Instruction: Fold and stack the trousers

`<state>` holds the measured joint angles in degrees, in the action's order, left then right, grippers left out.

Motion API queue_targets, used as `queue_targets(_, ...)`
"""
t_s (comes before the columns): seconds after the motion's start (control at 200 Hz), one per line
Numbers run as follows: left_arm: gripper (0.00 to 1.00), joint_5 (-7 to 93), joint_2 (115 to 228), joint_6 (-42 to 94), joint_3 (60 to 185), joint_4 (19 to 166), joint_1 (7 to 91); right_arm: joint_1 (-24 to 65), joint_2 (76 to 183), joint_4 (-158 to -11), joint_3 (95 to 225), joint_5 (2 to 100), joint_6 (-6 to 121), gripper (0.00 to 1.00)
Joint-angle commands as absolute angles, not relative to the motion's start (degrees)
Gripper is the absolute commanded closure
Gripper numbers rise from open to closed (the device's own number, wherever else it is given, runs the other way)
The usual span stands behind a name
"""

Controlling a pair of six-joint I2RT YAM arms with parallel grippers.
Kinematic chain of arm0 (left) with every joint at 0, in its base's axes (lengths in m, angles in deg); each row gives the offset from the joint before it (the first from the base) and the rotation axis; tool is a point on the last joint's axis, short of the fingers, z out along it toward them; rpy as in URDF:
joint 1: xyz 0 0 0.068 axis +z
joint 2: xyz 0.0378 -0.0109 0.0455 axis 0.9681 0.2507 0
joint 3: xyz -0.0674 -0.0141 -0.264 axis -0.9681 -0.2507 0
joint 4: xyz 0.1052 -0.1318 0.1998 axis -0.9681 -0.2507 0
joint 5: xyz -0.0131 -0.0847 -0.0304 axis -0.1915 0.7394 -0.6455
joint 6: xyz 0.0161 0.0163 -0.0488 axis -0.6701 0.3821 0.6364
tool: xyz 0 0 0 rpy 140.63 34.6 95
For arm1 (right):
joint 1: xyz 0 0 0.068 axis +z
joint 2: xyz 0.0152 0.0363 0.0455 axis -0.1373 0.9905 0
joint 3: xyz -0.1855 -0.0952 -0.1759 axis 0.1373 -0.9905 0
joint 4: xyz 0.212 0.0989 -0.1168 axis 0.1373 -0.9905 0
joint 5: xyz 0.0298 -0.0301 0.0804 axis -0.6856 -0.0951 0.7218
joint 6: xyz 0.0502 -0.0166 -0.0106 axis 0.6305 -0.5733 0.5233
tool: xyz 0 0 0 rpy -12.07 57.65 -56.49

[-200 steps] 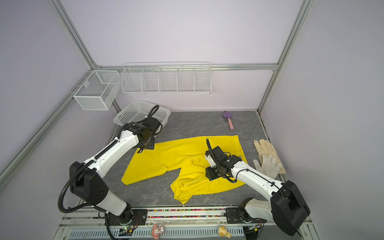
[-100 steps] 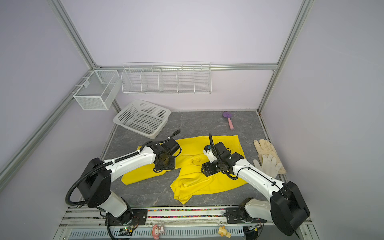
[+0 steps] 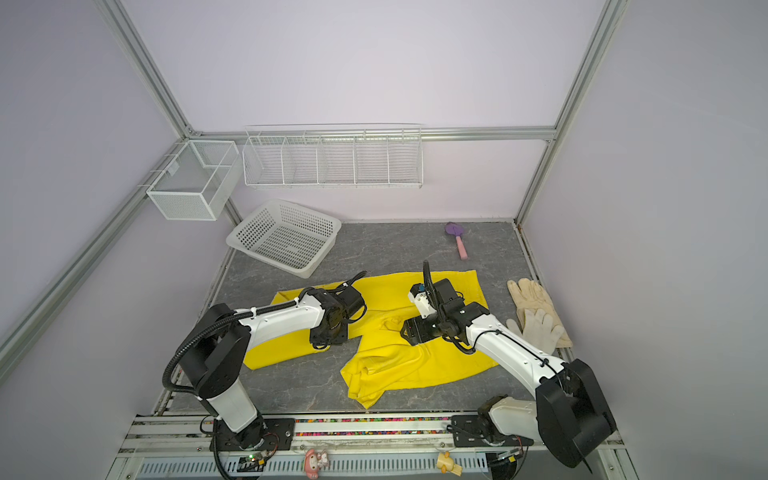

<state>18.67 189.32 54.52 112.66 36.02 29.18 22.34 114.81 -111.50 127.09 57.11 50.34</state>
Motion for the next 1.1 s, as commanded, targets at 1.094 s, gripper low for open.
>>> queue_targets(1.094,1.00,-10.76,172.91,21.22,126.43,20.52,79.24,16.59,131.82,-104.49,125.45,42.44,59.94,0.22)
